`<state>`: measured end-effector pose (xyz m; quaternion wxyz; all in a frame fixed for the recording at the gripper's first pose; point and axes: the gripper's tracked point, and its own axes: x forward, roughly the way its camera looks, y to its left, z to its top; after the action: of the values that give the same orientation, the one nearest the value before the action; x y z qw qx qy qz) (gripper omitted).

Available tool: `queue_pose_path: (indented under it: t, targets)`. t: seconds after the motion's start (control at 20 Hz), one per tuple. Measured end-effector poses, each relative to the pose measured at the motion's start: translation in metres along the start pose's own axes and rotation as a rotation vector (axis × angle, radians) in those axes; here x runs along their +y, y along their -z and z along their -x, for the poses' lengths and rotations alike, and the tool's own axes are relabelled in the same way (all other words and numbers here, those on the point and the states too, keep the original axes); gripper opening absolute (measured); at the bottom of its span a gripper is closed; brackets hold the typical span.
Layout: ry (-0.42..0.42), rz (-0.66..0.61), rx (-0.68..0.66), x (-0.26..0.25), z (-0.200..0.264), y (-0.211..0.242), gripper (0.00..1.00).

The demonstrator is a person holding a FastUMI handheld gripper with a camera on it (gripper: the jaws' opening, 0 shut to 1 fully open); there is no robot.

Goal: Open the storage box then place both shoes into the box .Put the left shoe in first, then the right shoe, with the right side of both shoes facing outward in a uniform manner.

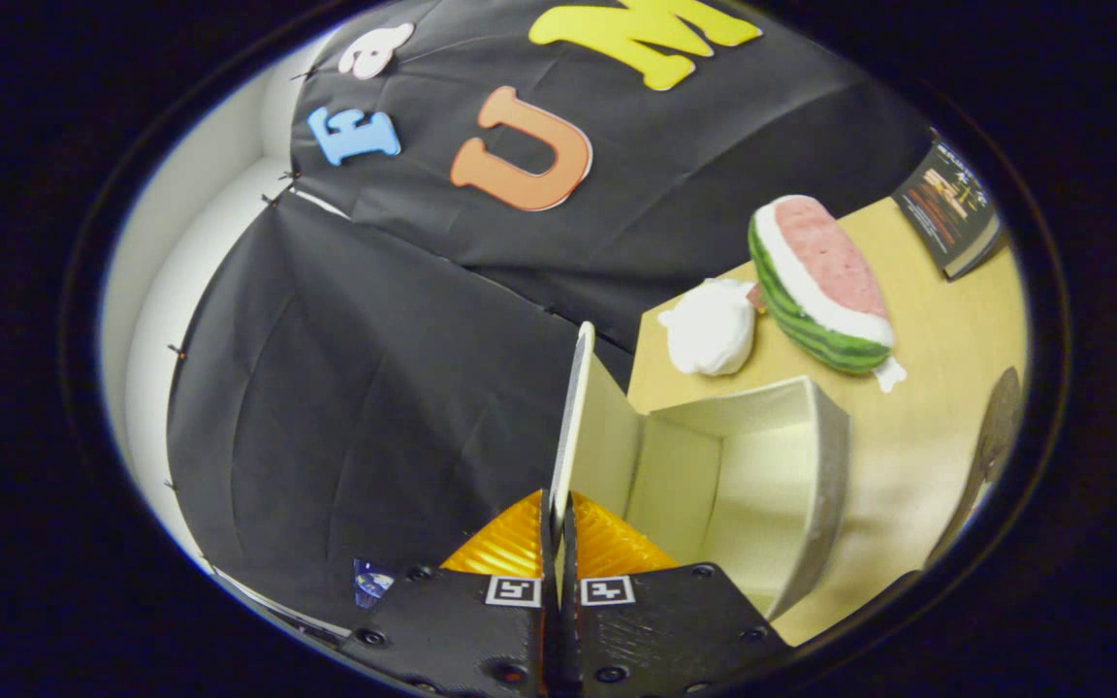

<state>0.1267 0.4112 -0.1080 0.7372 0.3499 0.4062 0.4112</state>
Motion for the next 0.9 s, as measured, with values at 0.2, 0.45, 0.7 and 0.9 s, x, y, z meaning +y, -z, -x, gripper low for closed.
queue_pose_path:
  t: [0.2,0.45,0.7,0.9]
  targets:
    - [0.009,0.067,0.010,0.042,-0.041,0.013,0.02]
    - [0.100,0.184,-0.017,0.063,-0.068,0.018,0.18]
    - [0.194,0.431,-0.075,0.068,-0.053,0.009,0.52]
    - [0.238,0.530,-0.100,0.062,-0.017,0.011,0.80]
